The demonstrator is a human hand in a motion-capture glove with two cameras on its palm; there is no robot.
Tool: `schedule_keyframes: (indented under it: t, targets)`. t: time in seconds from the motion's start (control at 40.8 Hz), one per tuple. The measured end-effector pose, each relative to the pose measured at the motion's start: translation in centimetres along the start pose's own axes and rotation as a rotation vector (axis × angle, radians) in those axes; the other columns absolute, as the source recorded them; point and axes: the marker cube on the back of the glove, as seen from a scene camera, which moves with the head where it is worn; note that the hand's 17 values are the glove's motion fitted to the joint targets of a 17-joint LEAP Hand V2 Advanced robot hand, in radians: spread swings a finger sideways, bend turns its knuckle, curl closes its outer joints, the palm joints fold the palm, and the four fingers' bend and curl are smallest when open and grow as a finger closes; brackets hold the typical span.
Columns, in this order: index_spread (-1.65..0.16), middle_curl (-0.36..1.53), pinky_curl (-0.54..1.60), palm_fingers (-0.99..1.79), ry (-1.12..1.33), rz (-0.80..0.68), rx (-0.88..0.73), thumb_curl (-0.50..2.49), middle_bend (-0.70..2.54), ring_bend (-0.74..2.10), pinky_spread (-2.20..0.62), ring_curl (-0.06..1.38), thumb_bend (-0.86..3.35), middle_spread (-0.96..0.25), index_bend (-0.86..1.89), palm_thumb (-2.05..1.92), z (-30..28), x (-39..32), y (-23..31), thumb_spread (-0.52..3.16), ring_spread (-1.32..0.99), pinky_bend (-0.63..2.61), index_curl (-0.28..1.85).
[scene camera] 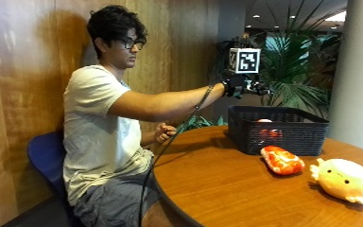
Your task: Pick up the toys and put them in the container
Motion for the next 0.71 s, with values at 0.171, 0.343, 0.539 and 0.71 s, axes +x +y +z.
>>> schedule_keyframes:
  t: [0.171,0.343,0.539,0.71]
  targets:
    - [-0.34,0.43,0.32,-0.06,0.02,0.028,-0.008,0.53,0.14,0.24,0.1,0.5,-0.01,0.0,0.19,0.12,1.7,3.3,5.6,1.31,0.0,0.87,0.51]
    - [-0.33,0.4,0.31,-0.05,0.025,0.027,-0.026,0.49,0.15,0.22,0.1,0.49,-0.01,0.0,0.2,0.13,3.8,6.0,11.2,1.33,0.01,0.84,0.5]
    - [-0.34,0.37,0.31,-0.05,0.094,0.109,-0.037,0.45,0.15,0.21,0.1,0.48,-0.01,0.01,0.19,0.13,6.3,9.1,15.8,1.34,0.02,0.82,0.5]
    - [-0.33,0.34,0.3,-0.05,0.078,0.112,-0.044,0.43,0.15,0.19,0.09,0.47,-0.01,0.01,0.21,0.14,8.3,10.5,18.4,1.35,0.02,0.79,0.5]
